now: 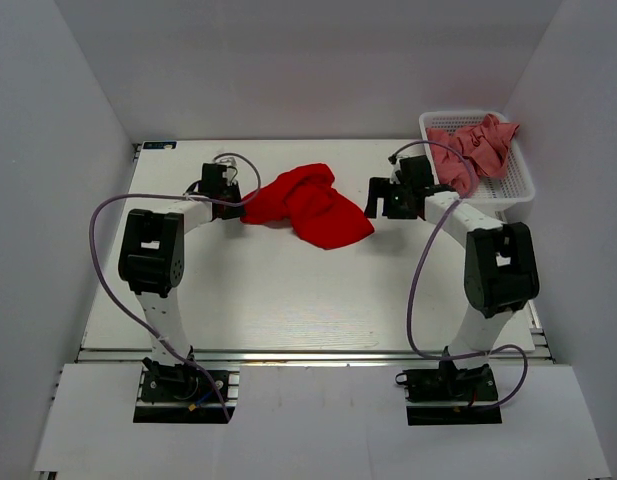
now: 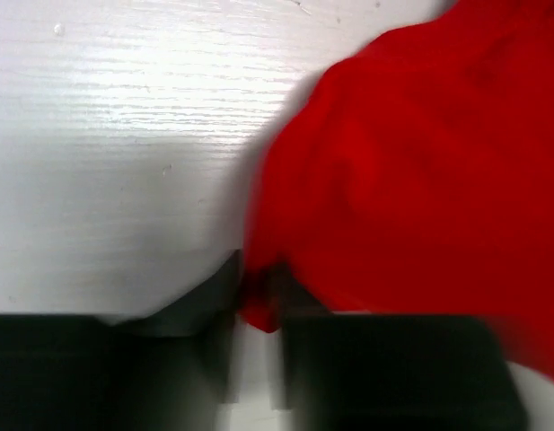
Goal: Fold and stack the t-shirts
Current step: Flatten out the tshirt
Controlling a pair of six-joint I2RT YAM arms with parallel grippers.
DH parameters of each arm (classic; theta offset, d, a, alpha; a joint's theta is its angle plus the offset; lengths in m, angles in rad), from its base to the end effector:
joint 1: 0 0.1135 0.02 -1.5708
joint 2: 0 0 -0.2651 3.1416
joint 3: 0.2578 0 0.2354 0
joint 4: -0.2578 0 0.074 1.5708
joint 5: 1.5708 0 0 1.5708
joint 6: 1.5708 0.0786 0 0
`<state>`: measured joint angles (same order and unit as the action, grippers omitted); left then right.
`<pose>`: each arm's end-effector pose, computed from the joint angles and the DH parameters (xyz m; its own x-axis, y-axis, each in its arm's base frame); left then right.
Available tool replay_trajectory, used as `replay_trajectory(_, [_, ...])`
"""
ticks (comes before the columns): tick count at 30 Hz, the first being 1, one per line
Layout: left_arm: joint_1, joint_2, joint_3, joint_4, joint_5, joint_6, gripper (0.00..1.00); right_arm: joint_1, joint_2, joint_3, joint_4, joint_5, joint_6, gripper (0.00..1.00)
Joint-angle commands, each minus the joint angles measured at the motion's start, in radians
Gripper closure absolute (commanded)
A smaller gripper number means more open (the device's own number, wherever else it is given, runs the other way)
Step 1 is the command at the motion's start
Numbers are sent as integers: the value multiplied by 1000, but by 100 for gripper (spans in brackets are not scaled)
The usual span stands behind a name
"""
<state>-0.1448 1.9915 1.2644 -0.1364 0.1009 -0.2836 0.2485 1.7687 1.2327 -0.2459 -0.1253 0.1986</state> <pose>0.4314 -0.0709 0.1333 -0.7804 -0.1675 -0.6024 -0.0104 0.9668 -0.2553 0.3914 0.1095 0.2017 -0.7347 0.0155 -0.6783 -0.1887 0.9556 0.2263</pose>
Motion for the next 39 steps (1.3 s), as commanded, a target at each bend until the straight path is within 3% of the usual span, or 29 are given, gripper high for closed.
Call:
replay_trajectory(1, [5, -16, 36, 14, 37, 26, 84, 14, 66, 79, -26, 64, 4, 9])
replay_trajectory(3, [5, -34, 17, 14, 37, 26, 100, 26, 125, 109, -35, 92, 5, 9])
replay_trajectory(11, [5, -137, -63, 41, 48, 35, 100, 96, 251, 191, -55, 121, -13, 9])
replay_trajectory(14, [5, -183, -86, 50, 59, 35, 100, 130, 276, 191, -47, 118, -13, 16])
replay_trajectory(17, [-4, -235, -97, 50, 69, 35, 100, 158, 297, 198, -44, 176, -4, 49])
replay_trajectory(18, [-13, -249, -108, 50, 78, 35, 100, 158, 296, 200, -44, 188, -4, 78])
replay_trajectory(20, [-13, -292, -108, 50, 79, 35, 100, 170, 281, 195, -29, 203, -2, 96])
replay_trajectory(21, [-13, -307, -108, 41, 79, 35, 100, 172, 276, 192, -17, 214, 2, 100])
replay_trajectory(26, [-22, -422, -126, 21, 79, 53, 100, 172, 105, 136, 62, 366, 32, 100])
replay_trajectory(30, [-22, -572, -148, -8, 57, 54, 100, 169, -144, 47, 195, 547, 18, 100])
replay_trajectory(34, [-22, -820, -167, -20, 57, 72, 100, 164, -422, -12, 302, 723, -73, 100])
replay_trajectory(39, [-22, -1089, -195, -20, -1, 72, 100, 161, -636, -52, 396, 851, -195, 100])
